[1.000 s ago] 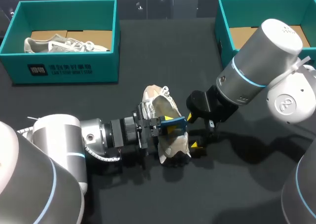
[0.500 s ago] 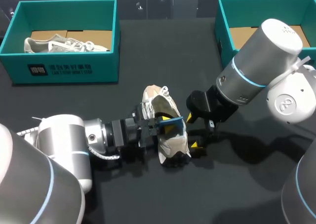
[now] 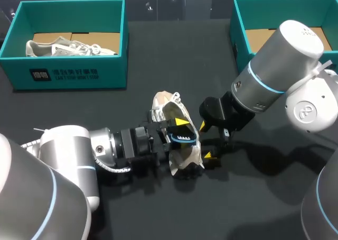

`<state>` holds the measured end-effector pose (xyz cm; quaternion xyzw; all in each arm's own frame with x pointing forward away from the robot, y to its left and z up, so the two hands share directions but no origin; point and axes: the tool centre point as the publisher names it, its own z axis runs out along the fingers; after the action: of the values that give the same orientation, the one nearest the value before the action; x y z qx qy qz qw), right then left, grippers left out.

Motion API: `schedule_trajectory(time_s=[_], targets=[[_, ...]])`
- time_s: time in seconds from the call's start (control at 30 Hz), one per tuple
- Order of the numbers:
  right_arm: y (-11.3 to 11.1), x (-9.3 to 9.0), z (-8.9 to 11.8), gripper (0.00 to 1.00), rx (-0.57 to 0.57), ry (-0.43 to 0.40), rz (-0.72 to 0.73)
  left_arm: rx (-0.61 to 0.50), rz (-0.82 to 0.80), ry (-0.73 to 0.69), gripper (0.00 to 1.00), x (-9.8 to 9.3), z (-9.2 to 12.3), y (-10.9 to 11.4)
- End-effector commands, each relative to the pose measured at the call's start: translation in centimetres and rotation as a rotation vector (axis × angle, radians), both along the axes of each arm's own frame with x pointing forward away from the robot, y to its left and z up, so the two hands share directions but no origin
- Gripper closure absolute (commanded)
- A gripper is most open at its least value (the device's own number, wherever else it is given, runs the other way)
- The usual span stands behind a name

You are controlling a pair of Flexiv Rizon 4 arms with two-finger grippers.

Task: Take the shoe out of the shoebox, open the shoe tongue, remove and reinsert the insole, then place the shoe into the shoebox

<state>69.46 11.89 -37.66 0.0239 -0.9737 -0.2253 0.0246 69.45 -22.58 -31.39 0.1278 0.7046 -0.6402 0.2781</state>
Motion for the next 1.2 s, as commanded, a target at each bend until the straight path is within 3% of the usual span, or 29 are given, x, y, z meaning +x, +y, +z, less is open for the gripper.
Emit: schedule_trajectory(time_s=[0.03,0.23,0.3,0.87,1.1,1.2], targets=[[0.0,-0.1,-0.1,0.0,-0.001,-0.001,-0.001,0.001,0.006,-0.012,0.64,-1.1,0.9,0.4],[0.0,-0.1,-0.1,0.0,-0.001,-0.001,-0.001,0.007,-0.002,-0.039,0.83,-1.8,1.6,0.1],[0.0,-0.1,-0.1,0.0,-0.001,-0.001,-0.001,0.019,0.0,-0.054,1.0,-1.7,1.4,0.0],[0.0,-0.1,-0.1,0.0,-0.001,-0.001,-0.001,0.105,0.027,-0.109,1.0,1.2,-2.1,-0.3],[0.0,-0.1,-0.1,0.0,-0.001,-0.001,-0.001,0.119,0.041,-0.083,1.0,1.6,-2.1,0.1],[0.0,-0.1,-0.1,0.0,-0.001,-0.001,-0.001,0.11,0.04,-0.074,0.77,1.1,-1.4,0.4]])
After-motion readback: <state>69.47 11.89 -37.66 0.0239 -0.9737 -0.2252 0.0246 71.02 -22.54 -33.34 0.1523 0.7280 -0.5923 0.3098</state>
